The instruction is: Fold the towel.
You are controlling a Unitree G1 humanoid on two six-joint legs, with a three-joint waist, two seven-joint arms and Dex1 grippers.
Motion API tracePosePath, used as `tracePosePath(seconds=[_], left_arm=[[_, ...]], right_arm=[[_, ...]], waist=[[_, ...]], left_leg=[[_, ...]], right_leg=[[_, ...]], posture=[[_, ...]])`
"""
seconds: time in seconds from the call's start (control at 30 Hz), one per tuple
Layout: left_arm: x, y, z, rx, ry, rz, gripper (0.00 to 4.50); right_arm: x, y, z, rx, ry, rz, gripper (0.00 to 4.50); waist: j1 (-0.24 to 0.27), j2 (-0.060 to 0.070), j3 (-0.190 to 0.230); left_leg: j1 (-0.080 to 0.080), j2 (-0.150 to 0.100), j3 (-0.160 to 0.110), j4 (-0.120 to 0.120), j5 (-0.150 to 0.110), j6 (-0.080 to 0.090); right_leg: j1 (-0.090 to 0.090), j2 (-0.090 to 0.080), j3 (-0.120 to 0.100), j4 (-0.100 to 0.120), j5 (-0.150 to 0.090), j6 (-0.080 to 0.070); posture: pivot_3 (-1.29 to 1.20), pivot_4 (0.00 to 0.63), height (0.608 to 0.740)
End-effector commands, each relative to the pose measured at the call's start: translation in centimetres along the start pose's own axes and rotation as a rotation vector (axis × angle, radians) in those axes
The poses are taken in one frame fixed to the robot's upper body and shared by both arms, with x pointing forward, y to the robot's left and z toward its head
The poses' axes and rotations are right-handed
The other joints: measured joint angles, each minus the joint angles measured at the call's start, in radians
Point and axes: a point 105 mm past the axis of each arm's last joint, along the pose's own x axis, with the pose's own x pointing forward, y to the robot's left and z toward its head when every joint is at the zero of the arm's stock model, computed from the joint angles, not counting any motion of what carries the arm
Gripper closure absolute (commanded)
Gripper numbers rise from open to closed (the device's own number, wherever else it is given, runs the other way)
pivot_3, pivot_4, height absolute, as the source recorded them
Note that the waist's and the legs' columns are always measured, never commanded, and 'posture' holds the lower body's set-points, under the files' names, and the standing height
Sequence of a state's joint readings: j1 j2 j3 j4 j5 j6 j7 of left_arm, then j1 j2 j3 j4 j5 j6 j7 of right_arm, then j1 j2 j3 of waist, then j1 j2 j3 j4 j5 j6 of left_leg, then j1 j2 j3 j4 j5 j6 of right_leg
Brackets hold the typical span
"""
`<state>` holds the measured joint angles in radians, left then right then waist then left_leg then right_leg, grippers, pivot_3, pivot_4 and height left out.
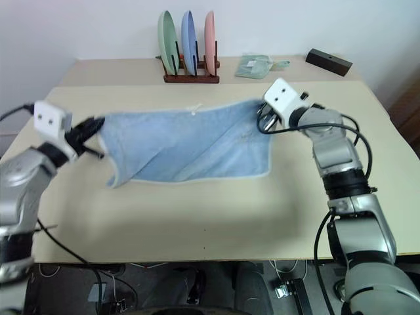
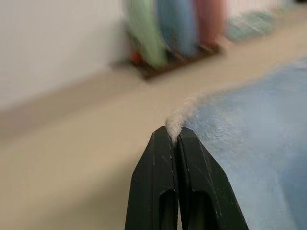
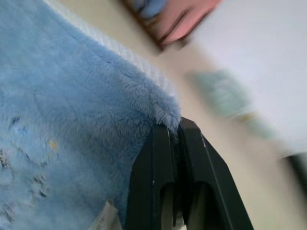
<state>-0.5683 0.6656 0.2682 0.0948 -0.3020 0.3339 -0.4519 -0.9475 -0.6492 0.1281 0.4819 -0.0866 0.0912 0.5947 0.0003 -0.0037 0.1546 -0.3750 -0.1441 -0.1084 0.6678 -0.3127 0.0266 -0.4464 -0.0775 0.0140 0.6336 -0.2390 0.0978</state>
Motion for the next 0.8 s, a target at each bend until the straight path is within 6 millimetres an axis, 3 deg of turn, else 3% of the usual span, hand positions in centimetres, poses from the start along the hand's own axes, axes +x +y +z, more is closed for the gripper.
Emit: tracePosePath(seconds=[0.03, 0.1, 0.17, 0.33, 0.4, 0.53, 0.7, 0.8], left_arm=[[1.0, 2.7, 4.9, 0.064, -0.174, 0.094, 4.50], [1.2, 3.1, 5.9, 0.065, -0.213, 0.097, 4.50], [0.4, 3.0, 5.4, 0.077, -0.192, 0.056, 4.50], [-3.4, 0.9, 1.1, 0.046, -0.044, -0.106, 4.50], [-6.0, -1.2, -1.9, 0.033, 0.062, -0.215, 4.50], [-9.4, -3.3, -5.4, -0.021, 0.220, -0.296, 4.50], [-13.2, -5.1, -8.0, -0.128, 0.367, -0.366, 4.50], [-15.3, -5.9, -8.8, -0.169, 0.438, -0.411, 4.50]], right_arm=[[-1.4, -4.3, 4.2, -0.072, -0.177, -0.130, 4.47], [-1.9, -4.8, 5.1, -0.088, -0.228, -0.139, 4.47], [-3.3, -4.4, 5.8, -0.100, -0.288, -0.102, 4.47], [-5.9, 0.7, 3.4, -0.040, -0.286, 0.128, 4.47], [-7.1, 4.4, 1.4, -0.008, -0.243, 0.260, 4.47], [-9.3, 8.8, -1.1, 0.058, -0.162, 0.427, 4.47], [-12.4, 11.3, -2.9, 0.172, -0.044, 0.588, 4.47], [-14.2, 11.8, -3.2, 0.216, 0.013, 0.666, 4.47]], waist=[[-0.011, 0.000, 0.000], [-0.017, 0.000, 0.000], [-0.023, 0.000, 0.000], [-0.045, 0.000, 0.000], [-0.044, 0.001, 0.000], [-0.024, 0.001, 0.000], [0.005, 0.002, 0.000], [0.015, 0.001, 0.000]], left_leg=[[0.000, 0.000, 0.000, 0.000, 0.000, 0.000], [0.000, 0.000, -0.002, -0.001, 0.000, 0.001], [0.000, -0.001, -0.002, -0.001, -0.001, 0.001], [0.001, -0.001, -0.005, -0.003, -0.001, 0.001], [0.000, -0.001, -0.004, -0.002, -0.001, 0.001], [0.002, -0.001, -0.004, 0.000, -0.001, 0.001], [0.005, -0.001, -0.003, 0.000, -0.001, 0.002], [0.005, -0.001, -0.003, 0.000, -0.002, 0.002]], right_leg=[[0.000, 0.000, -0.001, 0.000, 0.000, 0.000], [0.000, -0.001, -0.002, -0.001, 0.000, 0.000], [0.000, -0.001, -0.002, -0.001, 0.000, 0.000], [-0.002, 0.000, -0.002, -0.001, 0.000, 0.000], [-0.002, 0.000, -0.002, -0.001, 0.000, 0.000], [0.000, 0.000, -0.001, 0.000, 0.001, -0.001], [0.003, 0.000, -0.001, 0.000, 0.002, -0.002], [0.004, 0.000, -0.001, -0.002, 0.002, -0.002]], posture=[[0.00, 0.150, 0.740], [0.00, 0.150, 0.740], [0.00, 0.150, 0.740], [0.00, 0.150, 0.740], [0.00, 0.150, 0.740], [0.00, 0.150, 0.740], [0.00, 0.150, 0.740], [0.00, 0.150, 0.740]])
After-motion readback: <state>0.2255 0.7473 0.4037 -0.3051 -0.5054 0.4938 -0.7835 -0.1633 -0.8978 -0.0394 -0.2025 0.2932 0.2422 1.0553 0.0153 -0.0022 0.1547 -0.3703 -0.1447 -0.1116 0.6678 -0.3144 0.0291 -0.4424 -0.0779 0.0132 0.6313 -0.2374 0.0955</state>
